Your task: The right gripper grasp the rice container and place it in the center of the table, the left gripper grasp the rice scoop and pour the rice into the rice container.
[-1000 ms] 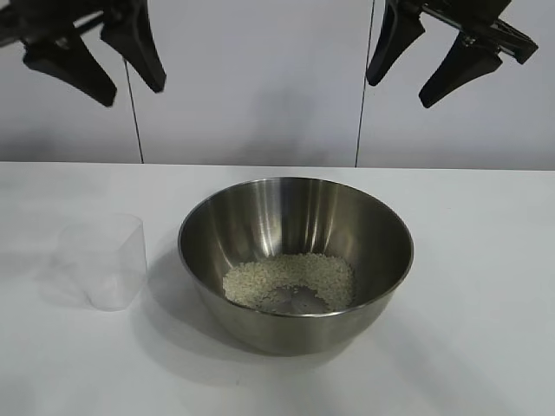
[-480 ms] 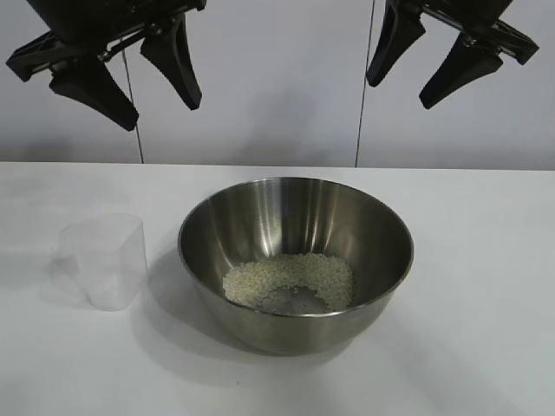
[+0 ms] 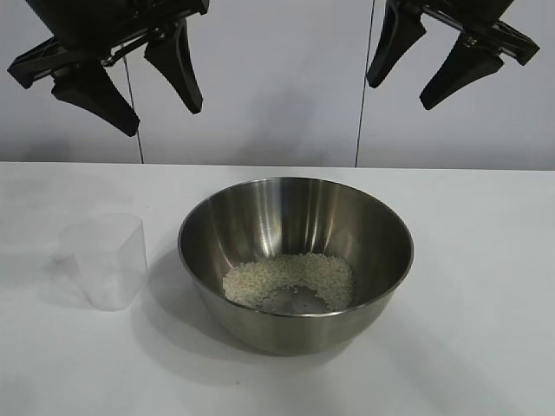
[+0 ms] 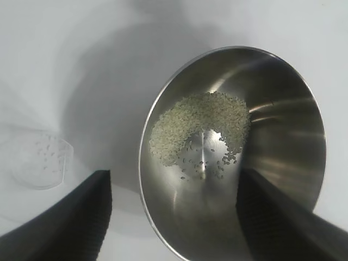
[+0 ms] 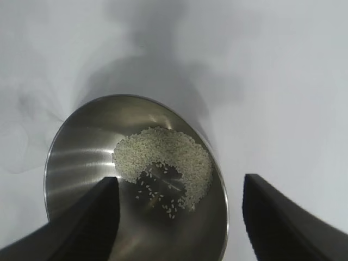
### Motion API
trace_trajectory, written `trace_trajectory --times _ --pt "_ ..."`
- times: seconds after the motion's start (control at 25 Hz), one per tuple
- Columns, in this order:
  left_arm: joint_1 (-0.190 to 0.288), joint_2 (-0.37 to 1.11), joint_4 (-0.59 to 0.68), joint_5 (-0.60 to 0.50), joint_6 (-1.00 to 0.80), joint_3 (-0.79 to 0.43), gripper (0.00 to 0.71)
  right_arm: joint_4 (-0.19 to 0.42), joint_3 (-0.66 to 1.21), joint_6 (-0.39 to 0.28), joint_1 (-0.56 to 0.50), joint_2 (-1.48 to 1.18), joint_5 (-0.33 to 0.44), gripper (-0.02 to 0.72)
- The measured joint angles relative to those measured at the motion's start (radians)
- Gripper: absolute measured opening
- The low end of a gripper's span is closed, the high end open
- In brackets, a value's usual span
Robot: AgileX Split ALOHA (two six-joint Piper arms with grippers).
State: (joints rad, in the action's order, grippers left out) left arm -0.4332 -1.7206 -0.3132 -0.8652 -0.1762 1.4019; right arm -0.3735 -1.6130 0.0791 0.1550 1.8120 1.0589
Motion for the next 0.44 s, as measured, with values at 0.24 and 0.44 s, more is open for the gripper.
trace_trajectory --times 0.24,0.44 --pt "0.000 0.000 0.000 0.004 -0.002 0.000 0.480 -0.001 0.000 0.000 0.000 0.000 -0.083 0.452" --pt "0.000 0.000 0.000 0.006 -0.002 0.000 0.480 -0.001 0.000 0.000 0.000 0.000 -0.176 0.452"
